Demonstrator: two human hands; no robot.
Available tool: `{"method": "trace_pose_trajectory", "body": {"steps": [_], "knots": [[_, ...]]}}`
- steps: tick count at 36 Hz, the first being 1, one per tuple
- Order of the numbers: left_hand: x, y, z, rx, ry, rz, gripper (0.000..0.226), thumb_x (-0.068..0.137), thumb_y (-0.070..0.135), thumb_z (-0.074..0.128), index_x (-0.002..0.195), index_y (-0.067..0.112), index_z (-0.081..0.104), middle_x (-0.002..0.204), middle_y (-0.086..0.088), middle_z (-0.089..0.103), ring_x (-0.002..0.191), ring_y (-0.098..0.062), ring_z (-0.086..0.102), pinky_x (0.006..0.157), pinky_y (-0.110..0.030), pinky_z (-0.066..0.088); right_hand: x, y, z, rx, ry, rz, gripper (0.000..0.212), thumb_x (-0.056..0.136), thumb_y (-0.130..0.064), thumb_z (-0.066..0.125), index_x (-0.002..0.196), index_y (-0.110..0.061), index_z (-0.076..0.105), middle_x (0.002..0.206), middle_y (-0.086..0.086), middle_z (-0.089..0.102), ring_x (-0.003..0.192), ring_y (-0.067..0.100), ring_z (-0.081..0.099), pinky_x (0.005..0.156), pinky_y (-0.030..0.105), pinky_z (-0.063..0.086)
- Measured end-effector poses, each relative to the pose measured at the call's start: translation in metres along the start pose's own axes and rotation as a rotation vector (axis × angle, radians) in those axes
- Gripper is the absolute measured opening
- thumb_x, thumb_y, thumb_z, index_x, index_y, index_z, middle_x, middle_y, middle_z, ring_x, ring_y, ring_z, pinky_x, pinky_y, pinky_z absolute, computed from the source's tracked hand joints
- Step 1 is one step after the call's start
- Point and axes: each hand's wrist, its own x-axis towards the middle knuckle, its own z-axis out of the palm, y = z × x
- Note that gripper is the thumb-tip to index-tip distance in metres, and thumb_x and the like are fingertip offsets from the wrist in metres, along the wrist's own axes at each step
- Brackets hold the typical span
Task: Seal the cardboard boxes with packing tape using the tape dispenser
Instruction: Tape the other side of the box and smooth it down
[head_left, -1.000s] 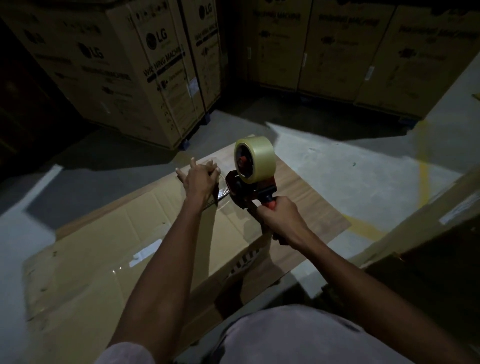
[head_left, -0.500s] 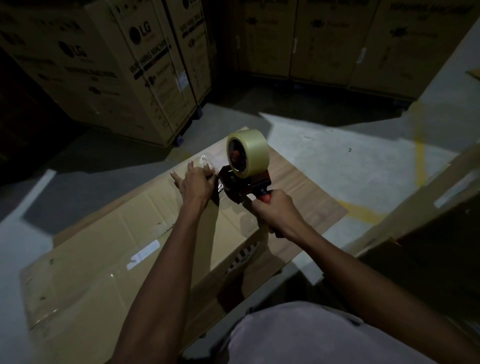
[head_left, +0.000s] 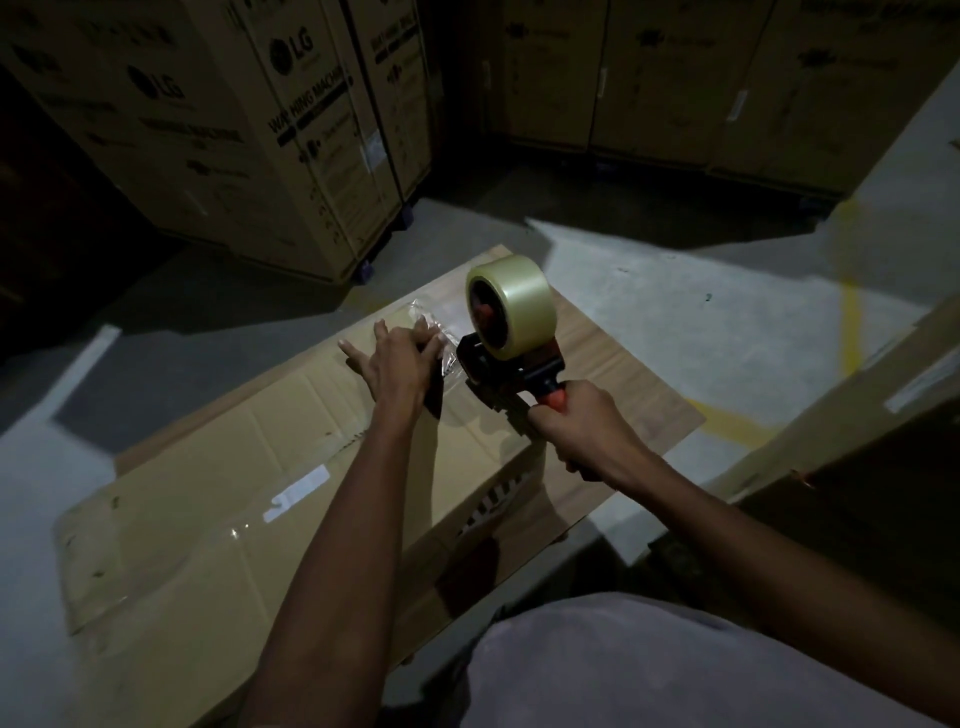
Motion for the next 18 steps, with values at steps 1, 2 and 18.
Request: {"method": "trace_pose_trajectory", "body": {"steps": [1,2,18], "knots": [[0.0,0.001,-0.001,-0.008,0.006,0.008,0.034,0.103,0.047,0.051,0.121,0.03,0.075,0.132,-0.007,0.067,0.154,-0.021,0.022,0.118,-0.065,-0.014,-0.002,0.002,-0.001,-0.001,0.003,0.006,0.02,0.087,-0.033,0.066,0.081,-0.014,0.062,0.062,0.005,0.059,0.041,0.016,0.053,0.038,0.024,0.041],[-0.001,0.002,-0.001,-0.012,0.011,0.015,0.033,0.103,0.046,0.051,0.121,0.03,0.075,0.131,-0.008,0.067,0.154,-0.022,0.022,0.118,-0.065,-0.014,-0.004,0.005,-0.002,0.0,0.009,0.013,0.02,0.087,-0.033,0.065,0.079,-0.014,0.061,0.061,0.005,0.059,0.039,0.015,0.052,0.038,0.024,0.041],[-0.014,0.017,-0.001,-0.529,-0.052,-0.075,0.08,0.079,0.038,0.031,0.131,-0.02,0.05,0.132,-0.04,0.054,0.127,-0.051,0.051,0.115,-0.065,0.029,-0.016,0.02,0.007,0.068,0.049,0.029,0.026,0.08,-0.044,0.065,0.08,-0.018,0.064,0.064,0.003,0.06,0.049,0.017,0.054,0.041,0.023,0.042]]}}
